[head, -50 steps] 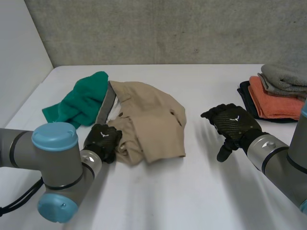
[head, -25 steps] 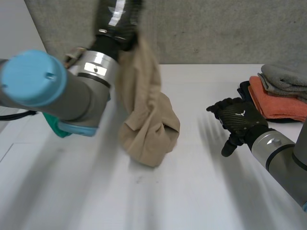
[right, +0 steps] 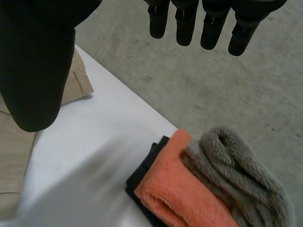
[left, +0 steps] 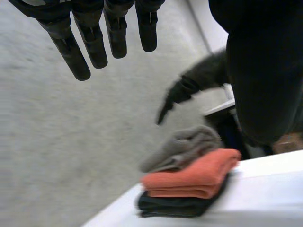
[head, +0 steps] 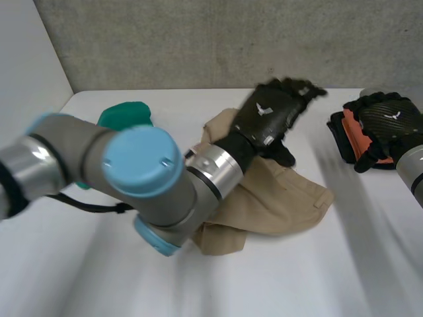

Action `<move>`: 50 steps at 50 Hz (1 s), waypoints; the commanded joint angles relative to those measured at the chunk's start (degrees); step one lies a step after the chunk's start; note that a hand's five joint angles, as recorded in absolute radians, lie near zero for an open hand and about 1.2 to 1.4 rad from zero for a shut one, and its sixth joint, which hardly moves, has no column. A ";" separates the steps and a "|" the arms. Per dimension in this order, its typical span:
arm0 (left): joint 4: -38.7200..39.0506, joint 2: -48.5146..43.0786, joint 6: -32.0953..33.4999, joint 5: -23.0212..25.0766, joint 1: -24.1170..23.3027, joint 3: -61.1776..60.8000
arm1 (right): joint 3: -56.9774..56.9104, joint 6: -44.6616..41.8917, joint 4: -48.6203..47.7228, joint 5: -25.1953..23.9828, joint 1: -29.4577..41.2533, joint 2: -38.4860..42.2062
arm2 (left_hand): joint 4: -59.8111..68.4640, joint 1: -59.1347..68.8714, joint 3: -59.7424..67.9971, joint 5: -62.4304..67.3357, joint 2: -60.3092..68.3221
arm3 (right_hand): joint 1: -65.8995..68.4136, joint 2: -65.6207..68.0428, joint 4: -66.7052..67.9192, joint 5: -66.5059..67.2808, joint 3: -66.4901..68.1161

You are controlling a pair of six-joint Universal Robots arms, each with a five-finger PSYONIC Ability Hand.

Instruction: Fold the laundry.

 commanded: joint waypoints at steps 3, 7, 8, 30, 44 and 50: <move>-13.96 15.46 8.80 -18.21 1.67 -12.46 | -0.59 -12.18 8.81 -14.62 -0.17 0.03 | 2.00 2.60 1.42 2.75 1.56 | -3.49 -2.32 -2.46 -2.93 -2.24; -19.50 16.43 10.30 -24.97 1.93 -18.43 | -1.04 -18.25 16.02 -17.27 -0.78 1.26 | 1.83 2.43 1.25 2.58 1.39 | 0.11 1.28 1.14 0.67 1.36; -20.20 16.43 10.13 -26.12 2.19 -19.66 | -1.12 -20.52 18.04 -17.18 -0.52 2.57 | 1.83 2.43 1.25 2.58 1.39 | 2.29 3.46 3.32 2.85 3.54; -7.29 6.33 10.13 -19.20 7.55 -26.98 | -4.20 -27.58 3.91 -16.92 -0.17 19.89 | 15.28 15.88 14.70 16.03 14.85 | 25.18 26.35 26.21 25.74 26.43; -7.81 10.26 10.39 -19.01 9.05 -22.84 | -6.57 -26.35 3.20 -16.65 -0.61 22.19 | 63.71 64.31 63.13 64.46 63.27 | 66.51 67.68 67.54 67.07 67.76; -10.26 21.67 10.21 -18.84 9.75 -18.81 | -9.38 -16.61 4.78 -16.30 -0.78 10.51 | 63.71 64.31 63.13 64.46 63.27 | 66.51 67.68 67.54 67.07 67.76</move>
